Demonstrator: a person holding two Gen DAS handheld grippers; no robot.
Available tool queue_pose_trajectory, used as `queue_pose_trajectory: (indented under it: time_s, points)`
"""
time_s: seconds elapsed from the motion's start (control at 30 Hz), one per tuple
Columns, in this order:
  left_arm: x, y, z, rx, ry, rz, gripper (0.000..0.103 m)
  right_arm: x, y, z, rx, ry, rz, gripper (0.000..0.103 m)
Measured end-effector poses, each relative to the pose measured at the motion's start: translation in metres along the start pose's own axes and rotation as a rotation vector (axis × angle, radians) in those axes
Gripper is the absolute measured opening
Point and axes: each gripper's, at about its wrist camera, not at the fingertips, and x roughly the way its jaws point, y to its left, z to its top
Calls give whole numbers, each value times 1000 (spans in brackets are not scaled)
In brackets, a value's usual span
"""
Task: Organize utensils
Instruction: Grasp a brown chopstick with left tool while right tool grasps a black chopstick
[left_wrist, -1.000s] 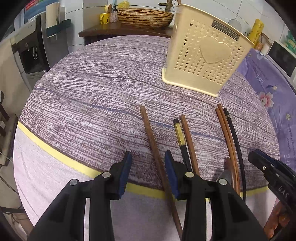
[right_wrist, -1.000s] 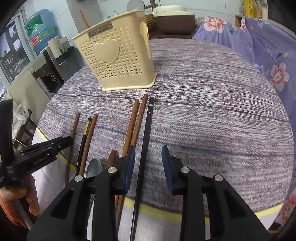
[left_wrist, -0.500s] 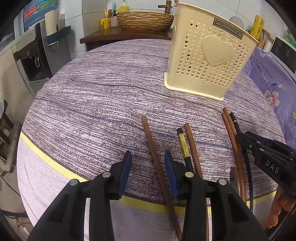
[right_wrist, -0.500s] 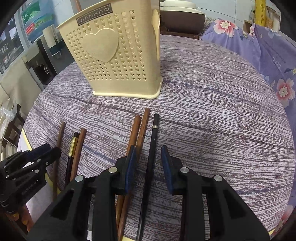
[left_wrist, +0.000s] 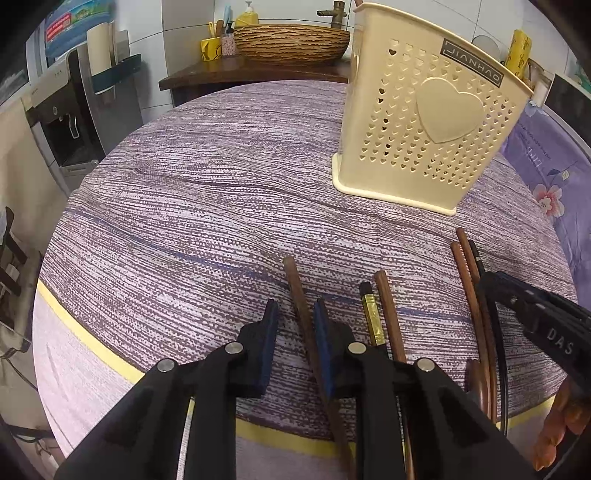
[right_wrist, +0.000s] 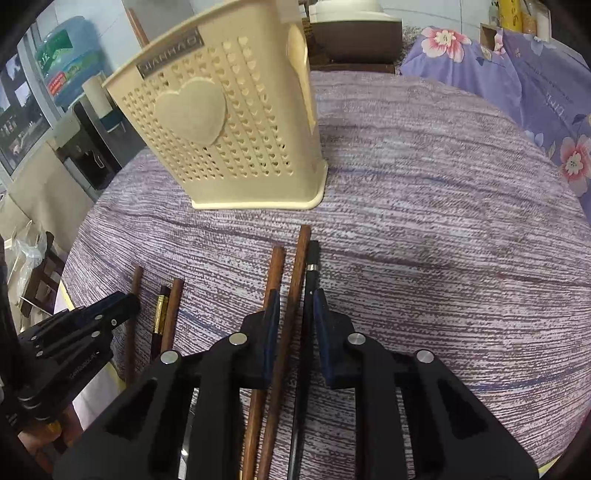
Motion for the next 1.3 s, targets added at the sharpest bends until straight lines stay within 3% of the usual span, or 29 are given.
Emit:
queue_pose_trajectory:
  time_s: [0.27,0.7,1.0,1.3]
  points:
    - [-3,-1,-7,5,-8,3,21,3,-3,-4,-8,30,-18,20]
    - [1,-3,2,12,7,12,20,16,4,11,-37,23,-81,20]
    - [-4,-8,-12,52,-21,34,19,6,-1,-10,-47,0,-100,17]
    - [-1,-7,-5,45,-10,29,19,17,14,-1,-86,-1,-145,17]
